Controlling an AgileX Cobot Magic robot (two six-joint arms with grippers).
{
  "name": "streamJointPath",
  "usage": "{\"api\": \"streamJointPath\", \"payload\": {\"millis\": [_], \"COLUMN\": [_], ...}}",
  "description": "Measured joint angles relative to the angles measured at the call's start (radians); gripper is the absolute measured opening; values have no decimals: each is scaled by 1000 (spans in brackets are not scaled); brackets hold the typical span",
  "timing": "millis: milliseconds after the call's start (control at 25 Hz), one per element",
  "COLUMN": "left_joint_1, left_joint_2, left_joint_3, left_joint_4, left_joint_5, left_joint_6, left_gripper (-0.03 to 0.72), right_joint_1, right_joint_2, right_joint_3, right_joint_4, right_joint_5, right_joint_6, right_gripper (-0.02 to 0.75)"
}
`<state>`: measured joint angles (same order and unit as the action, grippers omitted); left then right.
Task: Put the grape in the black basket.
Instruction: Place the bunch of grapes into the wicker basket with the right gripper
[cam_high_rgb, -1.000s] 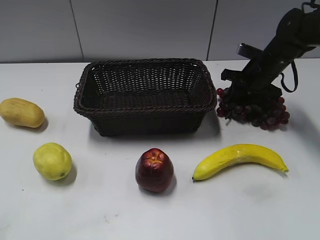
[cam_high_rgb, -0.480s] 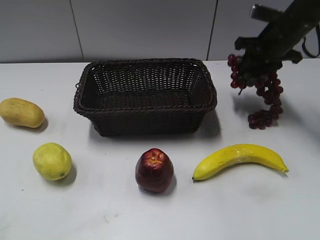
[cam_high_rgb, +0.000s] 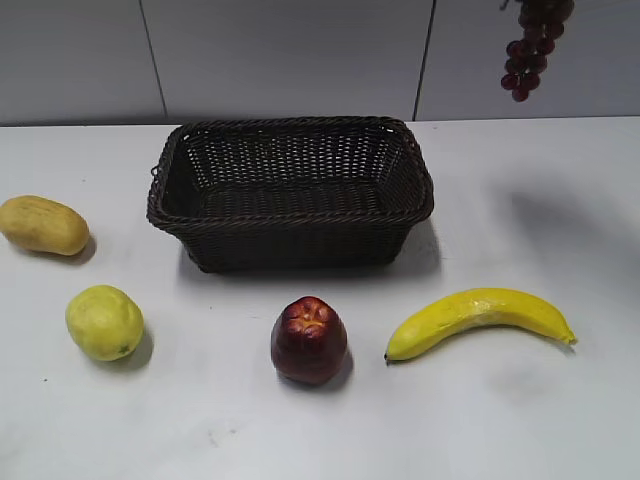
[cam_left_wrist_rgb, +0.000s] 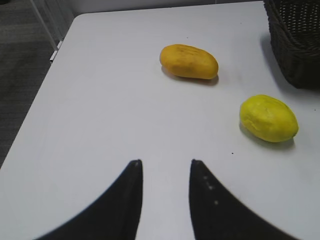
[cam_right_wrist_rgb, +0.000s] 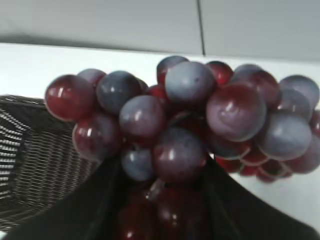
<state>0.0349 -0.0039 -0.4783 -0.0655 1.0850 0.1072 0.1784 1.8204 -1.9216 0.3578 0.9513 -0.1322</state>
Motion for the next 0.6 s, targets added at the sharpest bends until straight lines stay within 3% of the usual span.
{"api": "streamJointPath", "payload": {"millis": [200,600], "left_joint_1": [0,0], "left_joint_2": [0,0], "left_joint_3": [0,0], "left_joint_4": [0,0], "left_joint_5": [0,0], "left_joint_6": [0,0], "left_gripper": [236,236], "right_joint_1": [84,270], "right_joint_2": [-3,80], "right_joint_3": [-98,-106], "right_joint_4": [0,4], "right_joint_5": [41,42], "right_joint_6": [-3,-4], "right_gripper": [263,258]}}
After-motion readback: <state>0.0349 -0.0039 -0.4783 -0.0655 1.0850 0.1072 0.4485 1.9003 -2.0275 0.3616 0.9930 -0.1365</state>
